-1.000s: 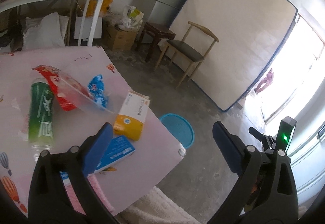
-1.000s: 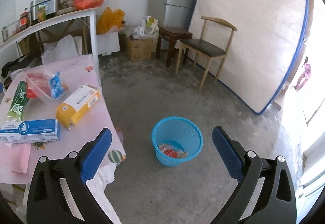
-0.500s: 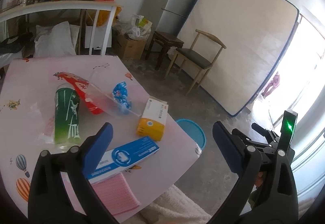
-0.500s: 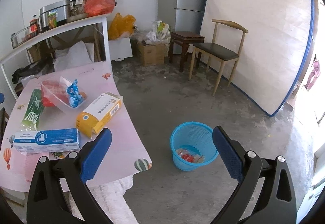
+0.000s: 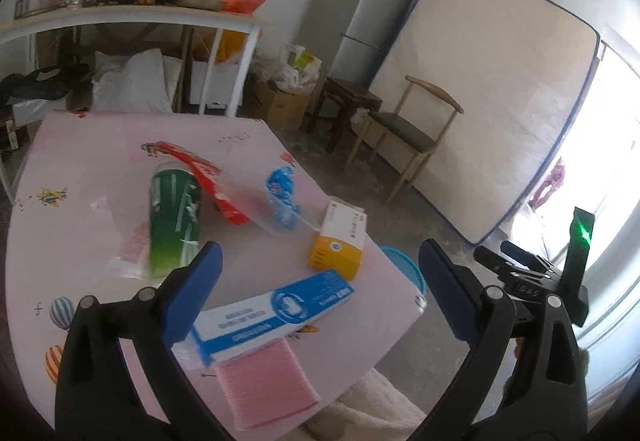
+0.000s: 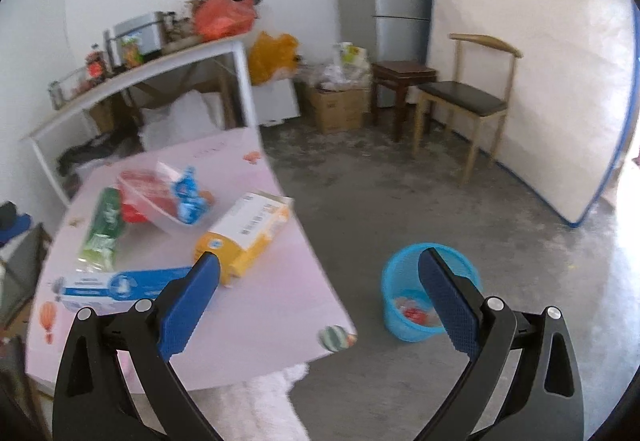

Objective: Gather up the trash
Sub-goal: 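Move the right tool back toward the table, then close the right gripper on the orange-and-white medicine box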

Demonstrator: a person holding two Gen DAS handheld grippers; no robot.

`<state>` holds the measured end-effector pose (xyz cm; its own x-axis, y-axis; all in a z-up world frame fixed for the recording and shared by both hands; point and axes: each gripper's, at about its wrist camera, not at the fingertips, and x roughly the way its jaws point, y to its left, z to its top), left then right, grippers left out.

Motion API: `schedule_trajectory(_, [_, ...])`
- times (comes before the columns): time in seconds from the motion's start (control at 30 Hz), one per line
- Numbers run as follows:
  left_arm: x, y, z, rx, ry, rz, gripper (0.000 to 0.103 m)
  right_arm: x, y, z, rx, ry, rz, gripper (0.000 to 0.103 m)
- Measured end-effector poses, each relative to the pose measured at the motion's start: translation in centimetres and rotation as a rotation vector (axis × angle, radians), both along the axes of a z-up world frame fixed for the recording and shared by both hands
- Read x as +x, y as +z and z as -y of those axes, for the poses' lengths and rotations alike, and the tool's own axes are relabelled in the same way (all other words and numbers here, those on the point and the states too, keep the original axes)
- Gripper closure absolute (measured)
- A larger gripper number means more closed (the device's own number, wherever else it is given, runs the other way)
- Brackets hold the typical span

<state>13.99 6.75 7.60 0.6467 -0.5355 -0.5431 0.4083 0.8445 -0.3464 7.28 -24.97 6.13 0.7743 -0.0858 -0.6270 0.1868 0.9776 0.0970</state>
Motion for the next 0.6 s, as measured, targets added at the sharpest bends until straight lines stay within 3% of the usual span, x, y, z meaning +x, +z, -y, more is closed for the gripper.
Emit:
schedule_trajectory(0.23, [0.4,-0.7,-2.1,0.014,0.049,0.018,0.008,1.7,0.4,-1.3,0.106,0.091,0.033,0.007])
schedule_trajectory(0.6, [1.1,-2.1,-4.1,0.026,0.068,0.036,0.008,7.3,1.0,-2.0,0.282,0.218,-0.006,0.007])
